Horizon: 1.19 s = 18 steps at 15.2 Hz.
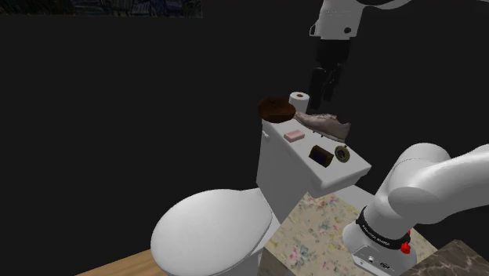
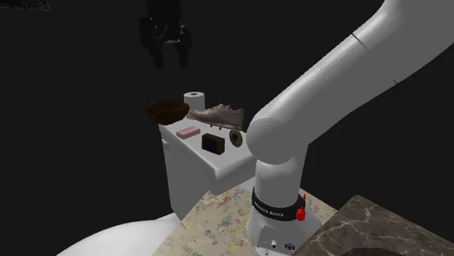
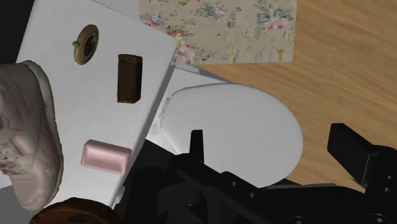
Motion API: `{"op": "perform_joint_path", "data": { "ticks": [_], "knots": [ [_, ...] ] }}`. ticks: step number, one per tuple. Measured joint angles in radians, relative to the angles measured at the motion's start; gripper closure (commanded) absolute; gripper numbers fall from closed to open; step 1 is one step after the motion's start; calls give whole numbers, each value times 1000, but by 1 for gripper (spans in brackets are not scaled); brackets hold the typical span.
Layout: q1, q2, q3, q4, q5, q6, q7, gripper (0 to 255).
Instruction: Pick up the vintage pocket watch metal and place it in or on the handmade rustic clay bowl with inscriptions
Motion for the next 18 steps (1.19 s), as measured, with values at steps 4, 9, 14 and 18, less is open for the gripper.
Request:
{"op": "perform_joint_path", "data": {
  "ticks": [4, 9, 14, 18],
  "knots": [
    [-25, -27, -21, -65, -26, 46, -2, 0],
    [-89, -111, -68, -233, -86, 155, -1, 0],
    [-169, -156, -128, -372, -158, 276, -3, 0],
    [-245, -184, -184, -473, -225, 373, -8, 0]
  ]
}}
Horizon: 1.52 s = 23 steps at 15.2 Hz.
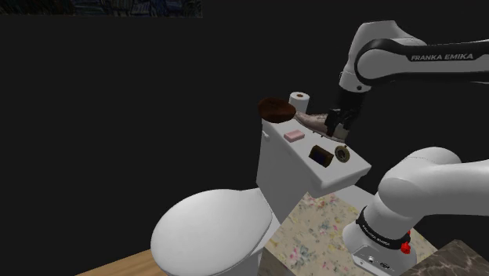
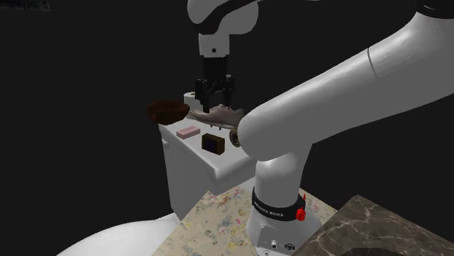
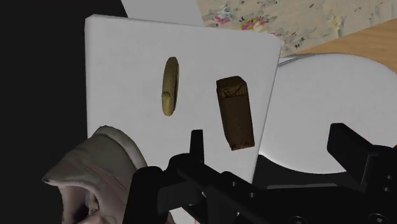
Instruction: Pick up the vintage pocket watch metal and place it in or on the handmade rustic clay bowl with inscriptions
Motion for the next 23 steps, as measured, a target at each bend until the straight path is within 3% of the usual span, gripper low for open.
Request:
{"op": "perform_joint_path", "data": {
  "ticks": [9, 16, 22, 23],
  "knots": [
    [-186, 26, -139, -180, -162, 259, -17, 0],
    [-206, 105, -171, -243, -200, 401, -13, 0],
    [-206, 113, -173, -246, -202, 414, -13, 0],
    [-206, 113, -173, -246, -202, 414, -13, 255]
  ]
}}
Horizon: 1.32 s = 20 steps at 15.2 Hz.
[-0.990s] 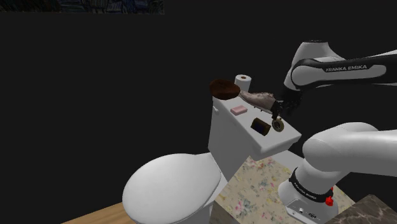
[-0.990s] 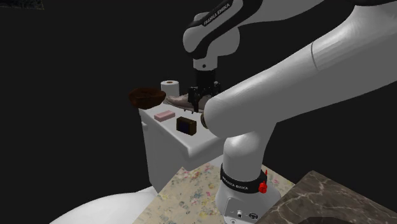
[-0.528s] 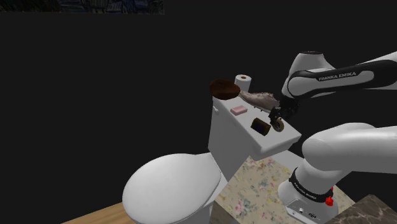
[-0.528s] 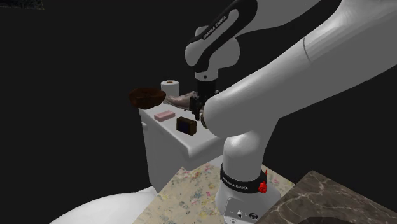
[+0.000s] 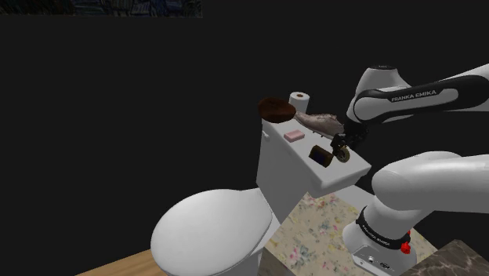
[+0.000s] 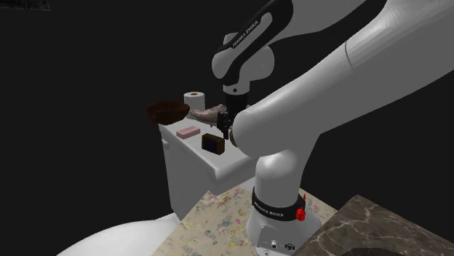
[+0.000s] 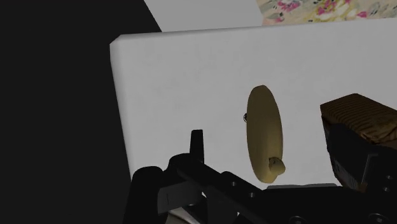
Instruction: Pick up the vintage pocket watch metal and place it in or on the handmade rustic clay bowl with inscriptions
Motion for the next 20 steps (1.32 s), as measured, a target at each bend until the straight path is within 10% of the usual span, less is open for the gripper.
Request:
{"op": "perform_joint_path", "data": {
  "ticks": [20],
  "knots": [
    [14, -93, 33, 81, 40, -172, -9, 255]
  ]
}}
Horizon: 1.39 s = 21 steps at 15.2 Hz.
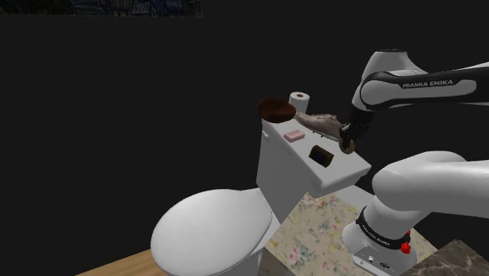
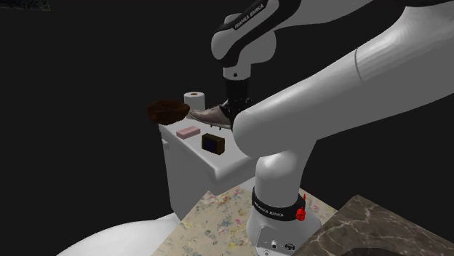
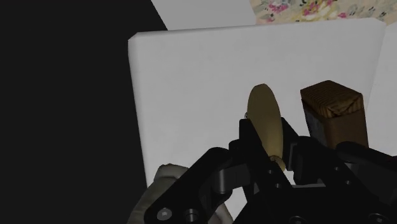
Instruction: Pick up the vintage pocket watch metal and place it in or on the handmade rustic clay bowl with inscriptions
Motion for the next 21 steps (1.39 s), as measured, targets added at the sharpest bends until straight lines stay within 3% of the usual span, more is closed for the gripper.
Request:
{"op": "perform_joint_path", "data": {
  "ticks": [21],
  "knots": [
    [36, -52, 68, 255, 74, -306, -10, 255]
  ]
}}
